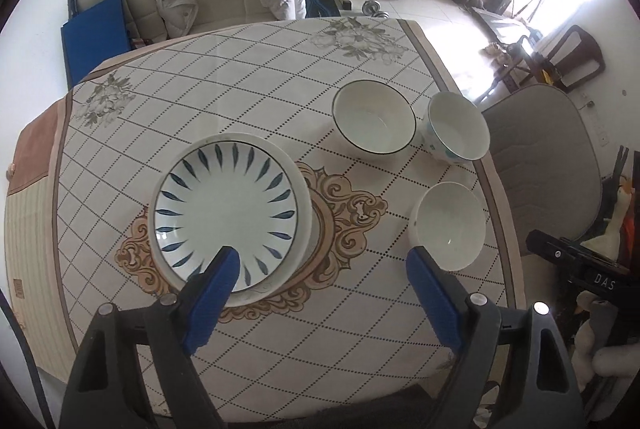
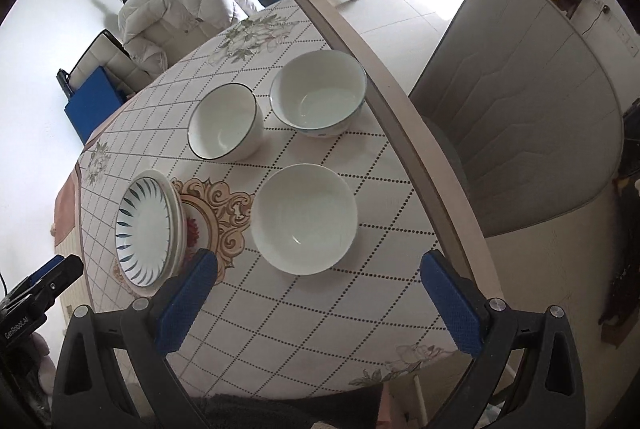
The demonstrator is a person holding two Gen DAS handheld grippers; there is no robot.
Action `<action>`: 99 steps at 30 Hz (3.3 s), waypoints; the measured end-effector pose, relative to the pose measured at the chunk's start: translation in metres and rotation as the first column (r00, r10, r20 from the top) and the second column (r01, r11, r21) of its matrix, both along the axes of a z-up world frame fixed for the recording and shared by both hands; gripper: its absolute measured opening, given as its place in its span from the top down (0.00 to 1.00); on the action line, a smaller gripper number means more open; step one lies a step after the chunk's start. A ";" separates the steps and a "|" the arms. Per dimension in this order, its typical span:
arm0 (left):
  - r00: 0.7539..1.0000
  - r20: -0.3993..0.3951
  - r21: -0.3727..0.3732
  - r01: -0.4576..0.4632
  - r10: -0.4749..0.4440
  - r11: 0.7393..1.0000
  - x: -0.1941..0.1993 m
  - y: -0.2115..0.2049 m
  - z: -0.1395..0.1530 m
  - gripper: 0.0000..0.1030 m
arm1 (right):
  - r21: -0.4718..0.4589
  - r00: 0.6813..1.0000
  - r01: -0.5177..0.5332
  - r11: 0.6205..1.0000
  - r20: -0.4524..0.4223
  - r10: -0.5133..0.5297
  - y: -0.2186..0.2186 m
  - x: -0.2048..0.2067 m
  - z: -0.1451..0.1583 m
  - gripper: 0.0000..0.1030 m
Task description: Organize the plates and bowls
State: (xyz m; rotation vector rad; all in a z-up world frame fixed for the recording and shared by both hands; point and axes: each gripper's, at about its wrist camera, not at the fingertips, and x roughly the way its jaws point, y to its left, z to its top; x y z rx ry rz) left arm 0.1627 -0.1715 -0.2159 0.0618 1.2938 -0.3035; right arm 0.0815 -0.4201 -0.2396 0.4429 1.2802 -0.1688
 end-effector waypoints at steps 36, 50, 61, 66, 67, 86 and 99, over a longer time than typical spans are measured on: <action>0.942 -0.334 0.052 -0.023 0.039 0.998 0.038 -0.080 -0.137 0.91 | 0.295 0.932 -0.248 0.923 -0.189 0.310 0.005 0.107 -0.164 0.89; 0.930 -0.357 0.097 -0.054 0.085 0.994 0.063 -0.055 -0.158 0.91 | 0.272 0.909 -0.301 0.914 -0.209 0.362 0.033 0.132 -0.171 0.89; 0.932 -0.341 0.047 -0.118 0.127 0.992 0.055 -0.047 -0.128 0.75 | 0.248 0.908 -0.323 0.913 -0.192 0.373 0.010 0.134 -0.134 0.45; 0.944 -0.292 -0.007 -0.163 0.154 0.987 0.066 -0.035 -0.096 0.71 | 0.240 0.919 -0.346 0.907 -0.108 0.379 -0.010 0.142 -0.083 0.43; 0.949 -0.275 -0.012 -0.165 0.156 0.986 0.071 -0.035 -0.090 0.67 | 0.245 0.923 -0.345 0.906 -0.089 0.376 -0.014 0.147 -0.072 0.41; 0.905 -0.375 0.031 -0.206 0.202 0.978 0.187 -0.050 -0.135 0.65 | 0.258 0.798 -0.537 0.803 -0.153 0.583 0.044 0.305 -0.102 0.38; 0.874 -0.429 0.025 -0.242 0.229 0.970 0.179 -0.050 -0.166 0.89 | 0.329 0.717 -0.560 0.761 -0.268 0.643 0.064 0.320 -0.164 0.84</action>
